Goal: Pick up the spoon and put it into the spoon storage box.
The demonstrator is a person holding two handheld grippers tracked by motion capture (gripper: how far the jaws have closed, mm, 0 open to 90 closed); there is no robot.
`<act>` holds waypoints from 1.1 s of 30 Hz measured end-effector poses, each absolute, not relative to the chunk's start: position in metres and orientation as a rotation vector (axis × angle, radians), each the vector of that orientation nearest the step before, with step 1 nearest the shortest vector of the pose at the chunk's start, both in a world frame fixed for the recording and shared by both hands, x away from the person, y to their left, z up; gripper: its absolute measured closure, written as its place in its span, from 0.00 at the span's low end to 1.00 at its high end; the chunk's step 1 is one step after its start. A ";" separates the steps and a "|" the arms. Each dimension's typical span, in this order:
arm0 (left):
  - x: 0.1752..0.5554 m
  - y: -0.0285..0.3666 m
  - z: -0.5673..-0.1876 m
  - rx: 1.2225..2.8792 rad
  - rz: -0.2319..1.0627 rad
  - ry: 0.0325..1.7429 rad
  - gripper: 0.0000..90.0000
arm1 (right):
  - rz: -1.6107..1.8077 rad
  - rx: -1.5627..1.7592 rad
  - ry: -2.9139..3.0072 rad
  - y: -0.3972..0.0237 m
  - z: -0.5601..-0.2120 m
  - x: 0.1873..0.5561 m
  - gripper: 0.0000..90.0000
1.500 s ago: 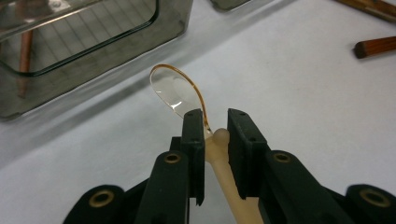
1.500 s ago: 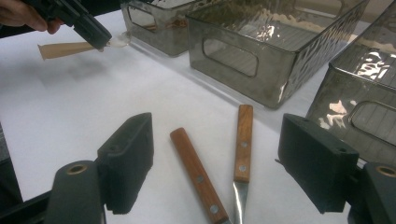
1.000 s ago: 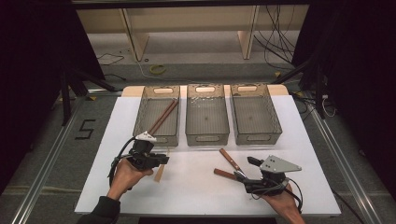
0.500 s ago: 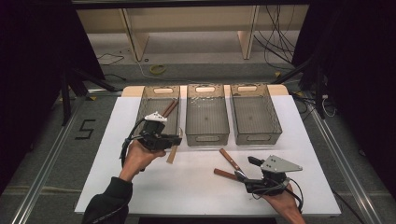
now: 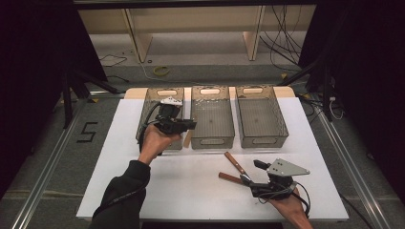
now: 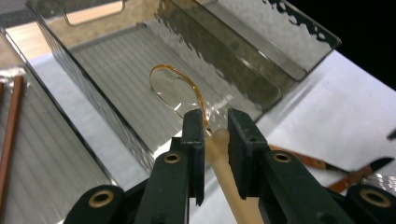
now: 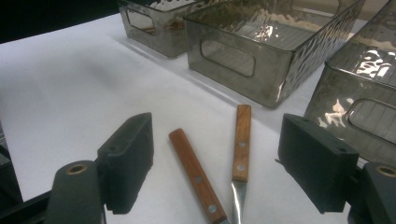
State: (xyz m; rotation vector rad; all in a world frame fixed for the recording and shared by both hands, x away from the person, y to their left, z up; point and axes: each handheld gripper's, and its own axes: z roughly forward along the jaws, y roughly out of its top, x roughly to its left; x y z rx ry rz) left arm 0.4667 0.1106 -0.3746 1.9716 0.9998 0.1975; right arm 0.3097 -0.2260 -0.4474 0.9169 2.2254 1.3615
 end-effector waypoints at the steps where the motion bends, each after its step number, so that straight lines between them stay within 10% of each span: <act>1: 0.470 0.110 -0.375 1.967 0.195 1.004 0.85 | 1.360 0.917 2.226 -0.226 -0.448 0.310 0.31; 33: 0.526 0.084 -0.384 1.921 0.221 1.037 0.85 | 1.371 0.922 2.229 -0.227 -0.448 0.311 0.31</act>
